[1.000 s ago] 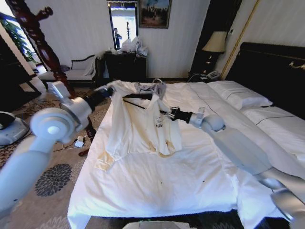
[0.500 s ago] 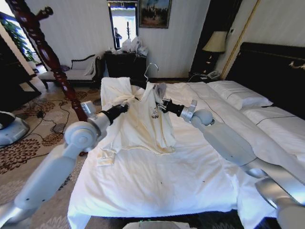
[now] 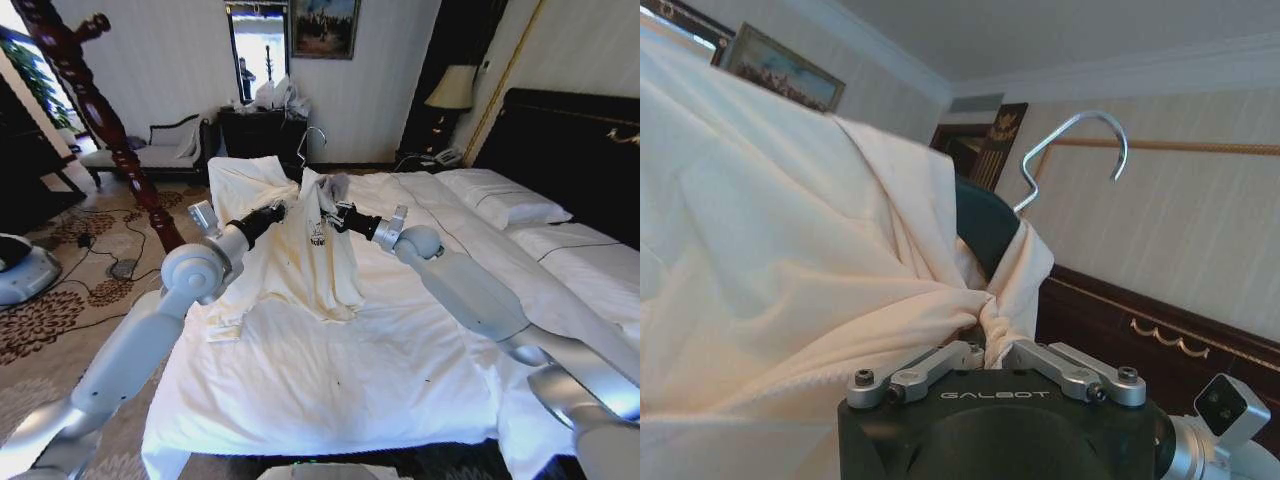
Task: Pick up the clothes from the bed and hang them on the clothes hanger.
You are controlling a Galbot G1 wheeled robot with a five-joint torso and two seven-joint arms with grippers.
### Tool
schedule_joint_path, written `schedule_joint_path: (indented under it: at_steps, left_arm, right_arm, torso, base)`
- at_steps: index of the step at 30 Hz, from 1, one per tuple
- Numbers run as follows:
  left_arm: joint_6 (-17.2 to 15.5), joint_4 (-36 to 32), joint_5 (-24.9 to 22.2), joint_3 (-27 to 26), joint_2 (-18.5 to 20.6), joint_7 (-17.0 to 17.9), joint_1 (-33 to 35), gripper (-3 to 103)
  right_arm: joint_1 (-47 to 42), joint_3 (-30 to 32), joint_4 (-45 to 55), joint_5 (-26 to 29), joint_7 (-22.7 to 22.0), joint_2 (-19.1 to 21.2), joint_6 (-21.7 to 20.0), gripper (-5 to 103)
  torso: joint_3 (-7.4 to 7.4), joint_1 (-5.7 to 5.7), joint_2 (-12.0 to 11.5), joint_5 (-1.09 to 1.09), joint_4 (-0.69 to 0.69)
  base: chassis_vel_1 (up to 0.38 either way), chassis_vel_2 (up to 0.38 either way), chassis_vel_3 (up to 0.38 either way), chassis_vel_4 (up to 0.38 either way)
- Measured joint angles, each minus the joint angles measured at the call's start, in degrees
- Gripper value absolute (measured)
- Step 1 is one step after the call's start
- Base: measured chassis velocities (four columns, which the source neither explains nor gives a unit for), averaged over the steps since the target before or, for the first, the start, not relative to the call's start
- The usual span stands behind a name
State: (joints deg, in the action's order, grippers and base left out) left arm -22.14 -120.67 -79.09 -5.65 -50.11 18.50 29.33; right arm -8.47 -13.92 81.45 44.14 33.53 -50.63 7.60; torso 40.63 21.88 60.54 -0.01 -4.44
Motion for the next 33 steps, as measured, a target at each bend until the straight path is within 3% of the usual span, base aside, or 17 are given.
schedule_joint_path:
  at_steps: [7, 10, 13, 16, 22, 25, 27, 32, 33]
  left_arm:
    - [-2.4, -3.2, -0.6, -0.6, 3.0, 1.4, 1.4, -2]
    - [-4.4, -4.3, 2.2, 0.0, 3.2, 2.1, 3.6, 14]
    - [-6.4, -5.1, 3.0, 0.0, 3.1, 3.4, 4.6, 19]
    - [-8.2, -5.9, 4.4, -0.5, 3.8, 4.5, 5.4, 35]
    - [-8.5, -7.0, 4.2, -2.3, 5.6, 5.1, 5.9, 51]
    - [-8.0, -6.7, 4.1, -2.4, 5.5, 5.3, 5.4, 68]
    - [-7.8, -6.7, 4.1, -2.4, 5.2, 5.3, 5.1, 68]
    - [-7.5, -8.8, 5.1, -2.8, 5.9, 4.6, 5.2, 94]
    - [-7.5, -8.8, 5.1, -2.8, 5.9, 4.6, 5.2, 94]
  right_arm:
    - [1.8, 0.5, -0.9, 2.6, 0.1, -0.1, -0.2, 19]
    - [2.6, 0.6, -1.0, 3.8, 0.1, -0.3, -0.2, 19]
    - [3.0, 0.6, -0.9, 4.8, 0.1, -0.1, -0.3, 19]
    - [3.6, 0.9, -0.4, 5.9, 0.1, 0.6, -0.6, 19]
    - [3.9, 0.9, 1.2, 6.5, 0.7, 2.3, -0.8, 19]
    - [3.6, 0.9, 2.4, 6.6, 1.3, 2.9, -1.0, 19]
    - [3.4, 0.9, 2.7, 6.6, 1.4, 3.0, -1.0, 19]
    - [2.1, 0.9, 3.9, 5.6, 1.2, 4.4, -1.9, 19]
    - [2.1, 0.9, 3.9, 5.6, 1.2, 4.4, -1.9, 19]
  torso:
    - [-0.01, 0.00, 0.0, 0.01, -0.01]
    - [0.00, 0.00, 0.0, 0.00, 0.01]
    - [0.00, 0.00, 0.0, 0.01, 0.00]
    - [-0.01, 0.00, 0.0, 0.01, -0.02]
    - [-0.01, 0.00, 0.0, 0.01, -0.01]
    - [-0.01, -0.01, 0.0, 0.01, -0.01]
    - [-0.01, -0.01, 0.0, 0.01, 0.00]
    - [0.00, -0.01, 0.0, 0.02, -0.02]
    - [0.00, -0.01, 0.0, 0.02, -0.02]
  base:
    - [0.000, 0.000, 0.000, 0.000]
    - [0.000, 0.000, 0.000, 0.000]
    - [0.000, 0.000, 0.000, 0.000]
    - [0.000, 0.000, 0.000, 0.000]
    - [0.000, 0.000, 0.000, 0.000]
    - [0.000, 0.000, 0.000, 0.000]
    - [0.000, 0.000, 0.000, 0.000]
    - [0.000, 0.000, 0.000, 0.000]
    - [0.000, 0.000, 0.000, 0.000]
